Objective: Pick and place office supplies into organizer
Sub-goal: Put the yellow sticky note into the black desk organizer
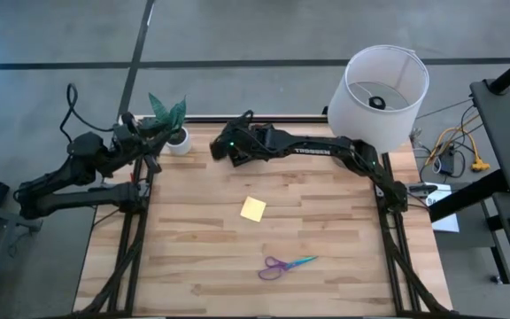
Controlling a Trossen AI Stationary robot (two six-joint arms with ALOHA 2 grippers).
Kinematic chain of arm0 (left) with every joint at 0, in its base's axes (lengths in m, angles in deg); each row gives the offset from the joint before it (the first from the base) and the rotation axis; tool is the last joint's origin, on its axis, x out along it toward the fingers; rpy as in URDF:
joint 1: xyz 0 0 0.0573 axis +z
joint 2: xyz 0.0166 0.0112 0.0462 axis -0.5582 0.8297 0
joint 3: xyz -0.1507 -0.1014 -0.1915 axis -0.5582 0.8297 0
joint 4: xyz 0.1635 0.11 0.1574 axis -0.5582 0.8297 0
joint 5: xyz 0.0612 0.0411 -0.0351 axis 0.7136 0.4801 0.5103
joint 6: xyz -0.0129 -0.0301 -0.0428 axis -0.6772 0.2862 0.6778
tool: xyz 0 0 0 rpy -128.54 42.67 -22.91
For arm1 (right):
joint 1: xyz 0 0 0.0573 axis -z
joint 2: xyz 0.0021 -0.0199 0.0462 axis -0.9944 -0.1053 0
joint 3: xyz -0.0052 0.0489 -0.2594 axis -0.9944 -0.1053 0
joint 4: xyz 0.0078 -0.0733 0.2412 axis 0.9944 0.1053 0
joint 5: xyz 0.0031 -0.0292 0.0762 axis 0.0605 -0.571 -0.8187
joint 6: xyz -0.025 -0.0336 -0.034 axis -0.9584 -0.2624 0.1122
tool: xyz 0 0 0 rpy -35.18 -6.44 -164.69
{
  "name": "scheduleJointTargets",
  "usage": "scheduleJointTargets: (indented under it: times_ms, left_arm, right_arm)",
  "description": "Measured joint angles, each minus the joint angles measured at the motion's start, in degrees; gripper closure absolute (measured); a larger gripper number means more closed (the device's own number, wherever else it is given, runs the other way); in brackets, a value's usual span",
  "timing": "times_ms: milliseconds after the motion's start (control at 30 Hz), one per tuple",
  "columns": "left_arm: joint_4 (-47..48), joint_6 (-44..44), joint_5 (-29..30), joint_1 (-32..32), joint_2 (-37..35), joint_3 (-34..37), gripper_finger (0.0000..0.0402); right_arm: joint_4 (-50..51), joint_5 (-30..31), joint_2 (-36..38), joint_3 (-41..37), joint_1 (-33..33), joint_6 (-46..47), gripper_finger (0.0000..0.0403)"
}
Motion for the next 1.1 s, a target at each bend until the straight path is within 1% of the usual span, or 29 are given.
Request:
scheduleJointTargets:
  times_ms: [33,100,167,200,267,333,400,500,600,733,833,867,933,1100]
  left_arm:
    - [0.1,0.0,0.0,0.0,0.0,0.0,0.0295]
    - [0.0,0.0,0.0,0.0,-0.1,-0.2,0.0295]
    - [0.1,0.0,0.0,0.0,-0.2,-0.3,0.0295]
    - [0.1,0.0,0.0,0.0,-0.3,-0.3,0.0295]
    - [0.1,0.2,0.0,0.0,-0.4,-0.3,0.0295]
    - [0.4,0.2,0.1,0.0,-0.3,-0.3,0.0295]
    - [1.0,0.5,0.0,0.0,-0.4,-0.3,0.0295]
    - [2.8,0.6,0.0,0.0,-0.4,-0.3,0.0295]
    - [3.8,0.6,0.0,0.0,-0.3,-0.2,0.0295]
    - [3.7,1.7,-1.6,0.0,-0.1,-0.2,0.0295]
    - [4.4,6.4,-4.1,0.0,0.7,-0.2,0.0295]
    - [5.3,6.9,-4.9,0.0,0.9,-0.2,0.0295]
    - [6.9,7.5,-5.2,0.0,1.3,-0.4,0.0295]
    - [7.9,9.1,-5.2,0.0,0.5,-0.4,0.0295]
  right_arm:
    - [1.1,-5.3,0.0,0.7,-0.5,-4.0,0.0248]
    - [4.2,-14.8,0.1,2.4,-1.8,-9.0,0.0248]
    - [9.1,-20.5,0.1,3.9,-3.5,-12.0,0.0248]
    - [12.2,-21.6,0.1,4.6,-4.4,-13.5,0.0248]
    - [19.5,-21.4,0.1,5.6,-6.2,-15.8,0.0248]
    - [27.3,-19.9,0.1,5.8,-7.7,-16.4,0.0248]
    - [32.9,-19.5,0.1,5.0,-9.0,-14.6,0.0248]
    - [38.2,-20.6,0.1,3.0,-10.9,-8.5,0.0248]
    - [37.5,-21.0,0.1,0.0,-12.1,-2.5,0.0248]
    - [32.0,-21.0,-0.2,-2.6,-12.7,-0.7,0.0248]
    - [28.0,-23.6,-0.3,-4.2,-12.4,-0.4,0.0248]
    - [26.8,-24.1,-0.3,-4.6,-12.3,-1.6,0.0248]
    - [26.5,-23.7,-0.3,-4.8,-12.0,-7.3,0.0248]
    - [26.4,-22.6,-0.3,-4.9,-11.8,-29.4,0.0248]
